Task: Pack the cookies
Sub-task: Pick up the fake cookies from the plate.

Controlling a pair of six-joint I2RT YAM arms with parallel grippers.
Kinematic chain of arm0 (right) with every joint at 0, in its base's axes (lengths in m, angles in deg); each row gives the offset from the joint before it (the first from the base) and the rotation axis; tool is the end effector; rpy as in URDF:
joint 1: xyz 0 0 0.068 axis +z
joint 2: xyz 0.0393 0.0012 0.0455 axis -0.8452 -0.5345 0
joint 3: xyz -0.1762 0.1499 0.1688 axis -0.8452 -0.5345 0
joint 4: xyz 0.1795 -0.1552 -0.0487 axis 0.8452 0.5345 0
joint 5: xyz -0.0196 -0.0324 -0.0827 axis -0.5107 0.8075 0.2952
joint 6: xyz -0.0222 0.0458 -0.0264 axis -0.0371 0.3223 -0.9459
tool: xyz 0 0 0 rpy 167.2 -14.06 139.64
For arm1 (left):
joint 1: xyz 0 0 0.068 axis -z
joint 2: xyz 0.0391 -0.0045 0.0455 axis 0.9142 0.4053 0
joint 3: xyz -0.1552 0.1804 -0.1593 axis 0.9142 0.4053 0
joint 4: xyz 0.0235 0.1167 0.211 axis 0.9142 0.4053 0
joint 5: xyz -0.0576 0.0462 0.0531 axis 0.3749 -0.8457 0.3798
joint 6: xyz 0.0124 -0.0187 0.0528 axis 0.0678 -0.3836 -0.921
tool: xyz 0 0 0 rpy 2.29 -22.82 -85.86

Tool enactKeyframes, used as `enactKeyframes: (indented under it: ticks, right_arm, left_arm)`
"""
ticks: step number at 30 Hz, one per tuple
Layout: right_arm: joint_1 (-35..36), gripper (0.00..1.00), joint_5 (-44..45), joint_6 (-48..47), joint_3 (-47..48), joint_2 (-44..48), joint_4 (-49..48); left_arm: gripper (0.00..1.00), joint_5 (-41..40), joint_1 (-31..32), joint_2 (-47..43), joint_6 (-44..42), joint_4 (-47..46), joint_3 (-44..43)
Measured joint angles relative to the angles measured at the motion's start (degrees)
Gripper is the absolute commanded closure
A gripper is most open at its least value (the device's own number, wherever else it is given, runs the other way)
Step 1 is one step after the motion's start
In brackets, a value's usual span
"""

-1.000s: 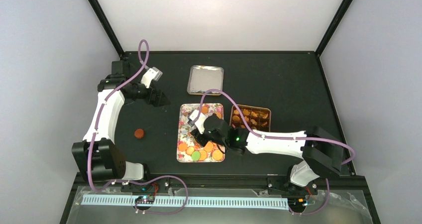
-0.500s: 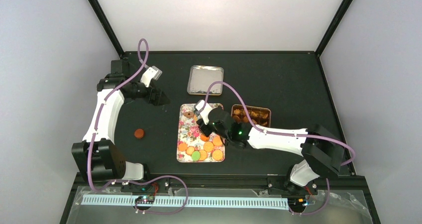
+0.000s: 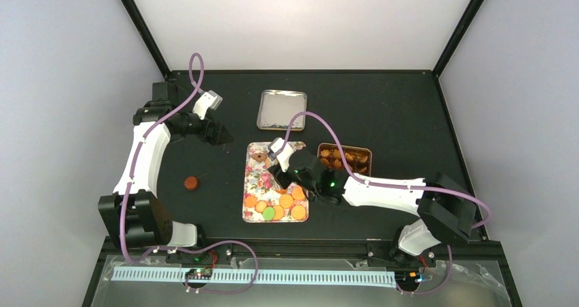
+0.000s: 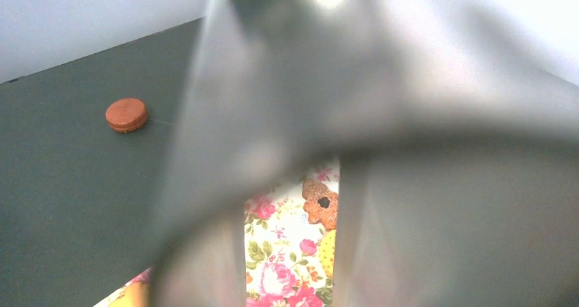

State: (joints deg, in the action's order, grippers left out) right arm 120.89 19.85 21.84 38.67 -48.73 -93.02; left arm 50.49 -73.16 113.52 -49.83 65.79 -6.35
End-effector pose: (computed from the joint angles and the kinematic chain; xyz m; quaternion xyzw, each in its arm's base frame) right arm 0.1517 0.2819 0.2566 -0.3585 0.7564 0.2312 0.4959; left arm 0.2471 0.0016 0.3270 0.2846 0.8523 -0.2728 0.3437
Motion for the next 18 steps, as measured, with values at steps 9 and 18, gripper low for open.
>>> enactKeyframes:
  ticks: [9,18]
  right_arm:
    - [0.0,0.57,-0.2,1.49,-2.16,-0.15,-1.33]
    - [0.0,0.64,-0.24,3.45,-4.37,0.39,-3.43]
  left_arm:
    - [0.01,0.0,0.0,0.0,-0.44,0.0,0.0]
    - [0.01,0.02,0.0,0.0,-0.44,0.0,0.0]
